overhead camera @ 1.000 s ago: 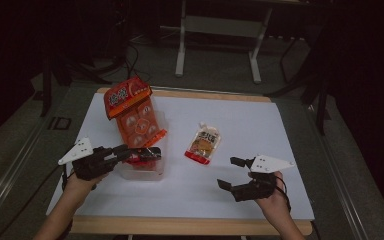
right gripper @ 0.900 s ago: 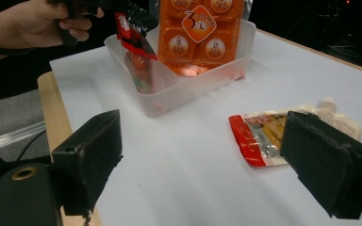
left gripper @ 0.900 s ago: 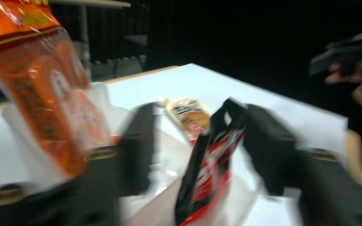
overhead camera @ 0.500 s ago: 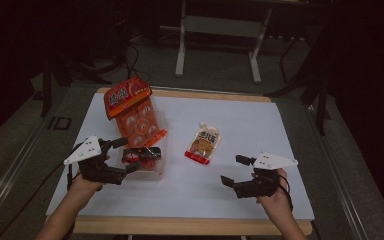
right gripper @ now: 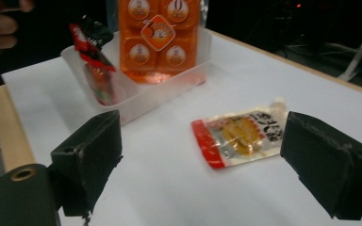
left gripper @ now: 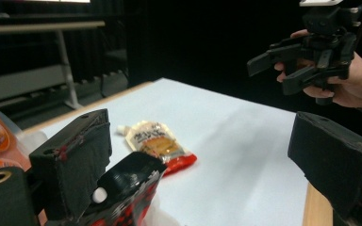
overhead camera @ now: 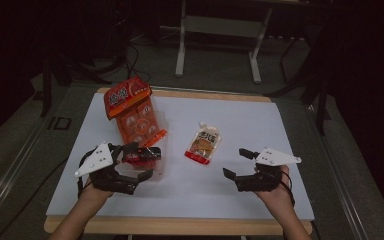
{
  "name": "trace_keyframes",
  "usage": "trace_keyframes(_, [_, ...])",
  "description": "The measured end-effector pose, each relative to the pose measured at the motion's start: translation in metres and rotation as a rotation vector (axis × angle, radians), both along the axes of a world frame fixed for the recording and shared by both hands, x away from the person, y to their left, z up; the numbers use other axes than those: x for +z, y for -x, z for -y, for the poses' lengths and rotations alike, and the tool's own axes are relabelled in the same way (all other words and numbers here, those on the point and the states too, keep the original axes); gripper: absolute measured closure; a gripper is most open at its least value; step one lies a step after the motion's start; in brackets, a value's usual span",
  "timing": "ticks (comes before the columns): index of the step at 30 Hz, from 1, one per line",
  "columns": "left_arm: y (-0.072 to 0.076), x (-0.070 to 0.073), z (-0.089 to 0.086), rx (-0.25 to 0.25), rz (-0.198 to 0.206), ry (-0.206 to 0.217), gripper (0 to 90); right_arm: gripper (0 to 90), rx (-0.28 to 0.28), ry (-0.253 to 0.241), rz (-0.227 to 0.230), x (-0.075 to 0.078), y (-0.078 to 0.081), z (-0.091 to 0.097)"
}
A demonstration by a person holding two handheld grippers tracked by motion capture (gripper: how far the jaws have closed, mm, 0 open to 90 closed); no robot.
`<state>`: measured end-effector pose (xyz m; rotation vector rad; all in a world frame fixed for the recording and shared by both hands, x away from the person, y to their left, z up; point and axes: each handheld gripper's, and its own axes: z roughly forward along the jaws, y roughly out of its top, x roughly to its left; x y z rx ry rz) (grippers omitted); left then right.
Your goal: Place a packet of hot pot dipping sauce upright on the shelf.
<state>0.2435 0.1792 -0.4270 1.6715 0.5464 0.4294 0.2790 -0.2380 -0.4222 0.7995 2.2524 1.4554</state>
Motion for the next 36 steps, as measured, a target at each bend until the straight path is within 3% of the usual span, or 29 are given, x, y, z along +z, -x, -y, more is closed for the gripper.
trace_keyframes(3, [0.009,0.0,0.01,-0.042,-0.004,-0.006,7.3,14.4,-0.022,-0.001,0.007,0.003,-0.007,-0.001])
trace_keyframes(11, [0.014,-0.013,0.021,-0.082,-0.038,0.009,7.3,17.4,-0.052,0.003,0.01,0.002,-0.025,-0.003])
trace_keyframes(18, [0.019,-0.023,0.028,-0.093,-0.049,0.001,7.3,22.0,-0.086,0.014,0.004,-0.004,-0.041,-0.001])
trace_keyframes(29, [0.029,-0.032,0.031,-0.109,-0.067,-0.002,7.3,40.9,-0.095,0.03,-0.025,-0.017,-0.08,-0.009])
trace_keyframes(36, [0.034,-0.037,0.029,-0.096,-0.071,-0.012,7.3,41.0,-0.108,0.062,-0.054,-0.027,-0.1,-0.02])
